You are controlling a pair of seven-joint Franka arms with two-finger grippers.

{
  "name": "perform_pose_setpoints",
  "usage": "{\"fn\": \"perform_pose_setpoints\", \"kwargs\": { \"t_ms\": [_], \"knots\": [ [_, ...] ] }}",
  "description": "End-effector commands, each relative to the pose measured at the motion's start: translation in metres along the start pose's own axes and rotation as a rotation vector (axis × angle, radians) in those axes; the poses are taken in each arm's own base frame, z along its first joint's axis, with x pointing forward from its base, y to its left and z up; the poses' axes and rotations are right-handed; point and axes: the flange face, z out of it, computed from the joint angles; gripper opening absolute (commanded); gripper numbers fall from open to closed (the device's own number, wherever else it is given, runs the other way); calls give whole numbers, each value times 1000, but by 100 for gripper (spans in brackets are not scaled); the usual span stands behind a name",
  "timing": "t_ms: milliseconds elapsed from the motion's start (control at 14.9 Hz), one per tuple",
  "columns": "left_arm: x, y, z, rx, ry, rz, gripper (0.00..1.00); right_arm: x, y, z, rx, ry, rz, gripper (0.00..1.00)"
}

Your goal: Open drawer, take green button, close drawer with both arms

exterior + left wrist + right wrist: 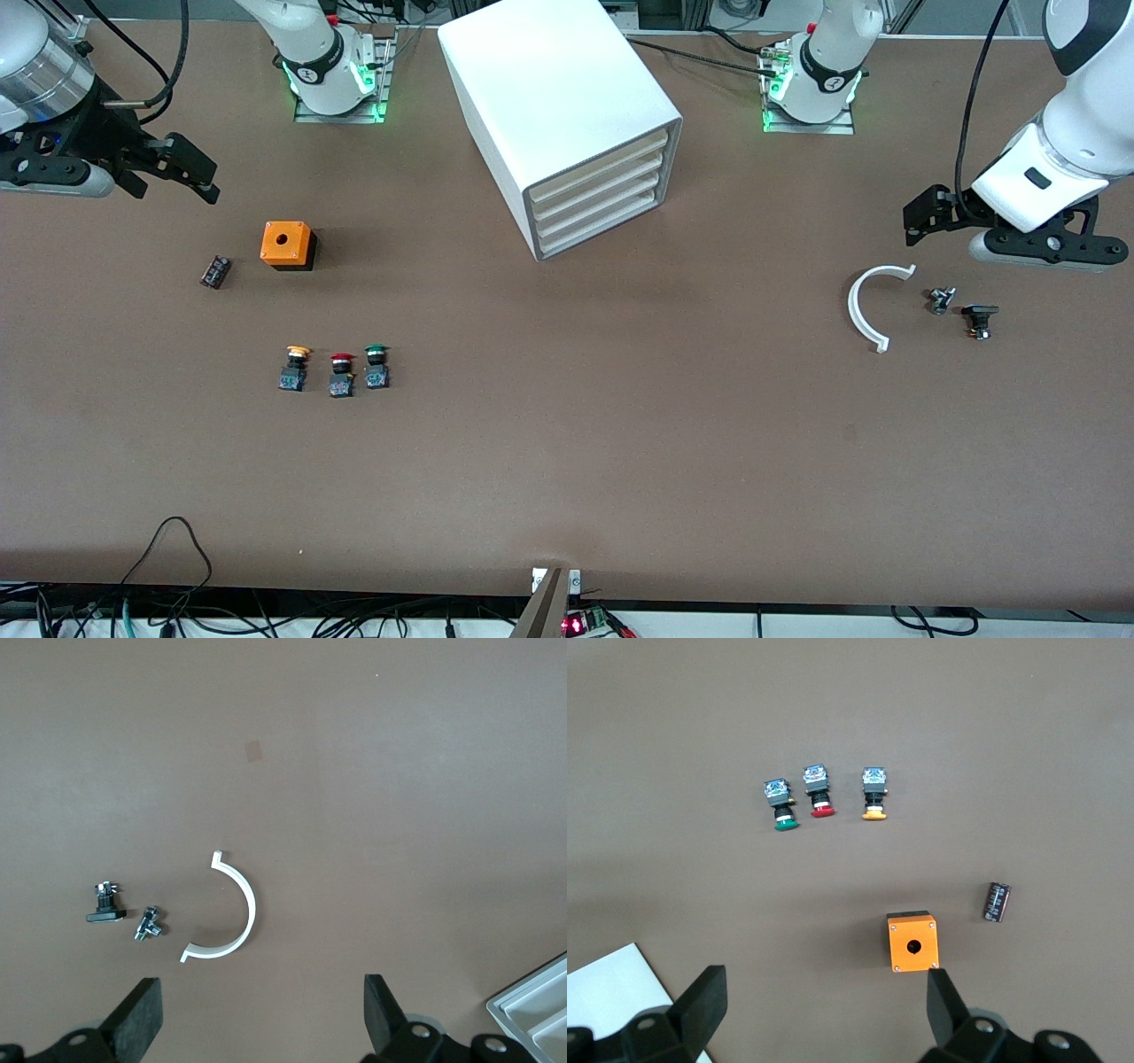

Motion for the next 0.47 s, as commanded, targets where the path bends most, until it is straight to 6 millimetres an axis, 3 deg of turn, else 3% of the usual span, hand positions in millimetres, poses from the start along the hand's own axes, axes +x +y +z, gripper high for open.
{"fn": "perform_pose_setpoints", "kwargs": {
  "t_ms": [0,404],
  "knots": [
    [4,-1,-5,-3,13,24,100,2,-1,-8,4,-2,-7,100],
    [22,-2,1,-10,15,46,100,3,-2,-9,5,0,-12,100]
  ]
}}
